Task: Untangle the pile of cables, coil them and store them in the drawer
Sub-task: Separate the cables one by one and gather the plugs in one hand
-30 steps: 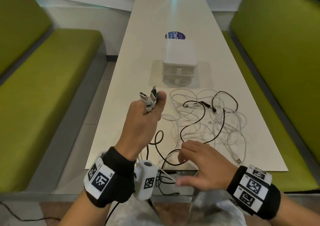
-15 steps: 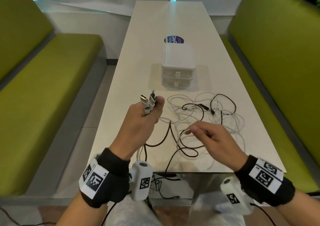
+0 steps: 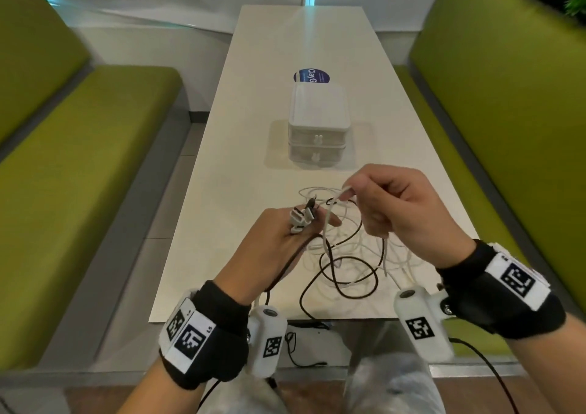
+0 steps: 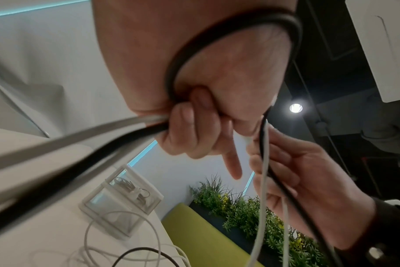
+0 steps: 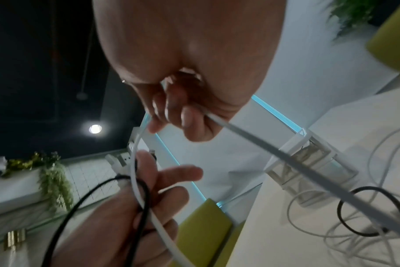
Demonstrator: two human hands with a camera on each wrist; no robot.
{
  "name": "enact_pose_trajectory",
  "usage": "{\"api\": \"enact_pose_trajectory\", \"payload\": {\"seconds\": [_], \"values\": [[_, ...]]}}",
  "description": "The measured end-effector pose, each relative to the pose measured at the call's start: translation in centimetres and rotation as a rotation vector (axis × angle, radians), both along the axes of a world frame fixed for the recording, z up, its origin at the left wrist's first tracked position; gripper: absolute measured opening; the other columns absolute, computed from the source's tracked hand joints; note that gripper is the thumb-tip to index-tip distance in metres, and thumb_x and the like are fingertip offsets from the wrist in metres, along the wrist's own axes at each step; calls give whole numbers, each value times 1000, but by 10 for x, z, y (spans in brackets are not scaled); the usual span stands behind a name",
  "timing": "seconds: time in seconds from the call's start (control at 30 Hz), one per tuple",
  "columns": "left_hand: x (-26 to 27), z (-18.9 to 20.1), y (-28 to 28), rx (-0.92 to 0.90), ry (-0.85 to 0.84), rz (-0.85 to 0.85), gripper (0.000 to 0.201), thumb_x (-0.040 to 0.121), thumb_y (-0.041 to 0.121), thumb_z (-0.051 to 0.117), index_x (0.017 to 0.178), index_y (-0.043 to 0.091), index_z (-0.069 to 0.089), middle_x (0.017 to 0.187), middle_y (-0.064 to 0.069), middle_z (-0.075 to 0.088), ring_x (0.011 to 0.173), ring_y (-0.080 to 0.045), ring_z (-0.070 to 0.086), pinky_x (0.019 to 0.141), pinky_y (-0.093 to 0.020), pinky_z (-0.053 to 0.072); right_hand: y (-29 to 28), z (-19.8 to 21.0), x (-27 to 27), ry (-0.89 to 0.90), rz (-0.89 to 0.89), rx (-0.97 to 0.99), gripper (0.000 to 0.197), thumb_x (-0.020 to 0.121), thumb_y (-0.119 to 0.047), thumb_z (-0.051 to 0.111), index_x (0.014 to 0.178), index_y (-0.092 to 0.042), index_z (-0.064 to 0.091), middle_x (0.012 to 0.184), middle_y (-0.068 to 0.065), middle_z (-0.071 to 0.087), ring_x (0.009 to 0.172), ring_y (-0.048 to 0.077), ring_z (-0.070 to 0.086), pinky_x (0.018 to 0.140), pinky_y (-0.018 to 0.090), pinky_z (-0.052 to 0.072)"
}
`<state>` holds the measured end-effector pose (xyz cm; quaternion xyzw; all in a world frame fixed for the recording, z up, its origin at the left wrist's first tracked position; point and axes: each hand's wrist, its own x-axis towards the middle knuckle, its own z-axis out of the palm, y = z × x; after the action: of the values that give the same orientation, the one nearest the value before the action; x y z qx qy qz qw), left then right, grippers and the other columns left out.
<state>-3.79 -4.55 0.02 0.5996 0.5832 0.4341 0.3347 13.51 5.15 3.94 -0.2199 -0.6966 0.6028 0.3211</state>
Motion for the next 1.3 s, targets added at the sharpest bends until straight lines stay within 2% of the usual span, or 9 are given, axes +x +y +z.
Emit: {"api": "enact_pose_trajectory", "payload": {"seconds": [0.2,0.37,0.5,0.6,0.7,0.83,0.93,1.1,1.3], "values": [[0,2,-5,-109,-22,-183,38,101,36,45,85,14,72,53,10,36,50,-8,30,50,-19,24,8,-11,-6,30,-196,23,28,97,-28,48,89,-5,63,54,0,28,43,13,22,43,19,25],[-4,-4,-6,-145,16,-147,40,100,37,49,73,8,48,62,8,37,56,-11,32,59,-26,29,20,-17,-1,22,-329,73,25,102,-24,46,87,-12,63,55,0,32,43,14,27,43,22,26],[-7,-1,0,-111,-134,10,48,97,45,49,68,7,46,60,12,40,54,-5,35,54,-13,31,31,-30,4,-333,-485,358,21,100,-26,49,89,-17,64,67,-7,51,57,12,46,55,34,39],[-10,-9,10,-107,-43,138,42,98,44,46,61,24,47,57,12,44,56,-9,40,58,-26,36,19,-30,4,-461,-591,674,10,95,-24,59,102,-17,61,96,-5,52,76,3,48,71,19,42],[-10,-15,17,-87,95,285,50,100,40,43,66,4,50,62,0,45,62,-18,40,64,-35,33,-8,-24,8,-309,-384,859,22,94,-31,60,78,-16,60,72,-7,53,62,1,44,60,14,36],[-5,-12,16,-27,147,291,55,98,45,37,68,1,50,59,-2,43,59,-20,37,60,-36,31,-43,-40,1,-825,82,654,53,84,-74,44,87,-28,70,65,-9,67,61,2,59,60,23,47],[-4,-12,17,-46,122,307,50,100,42,39,67,6,50,58,2,43,57,-17,38,60,-35,31,-52,-64,-9,-961,88,555,43,88,-64,50,103,-28,68,83,-6,72,79,11,65,70,28,50],[-14,-11,12,-65,75,378,45,99,43,43,69,13,59,63,3,51,60,-10,48,64,-35,38,-43,-59,-6,-637,130,184,36,98,-34,52,67,-17,59,55,-2,62,46,15,60,54,33,51],[-24,-11,4,-34,-96,522,45,97,51,40,66,22,54,53,9,39,48,-4,34,54,-27,29,-5,-25,16,1,-62,-503,43,85,-19,53,45,-15,37,34,-2,23,28,12,23,42,30,19]]}}
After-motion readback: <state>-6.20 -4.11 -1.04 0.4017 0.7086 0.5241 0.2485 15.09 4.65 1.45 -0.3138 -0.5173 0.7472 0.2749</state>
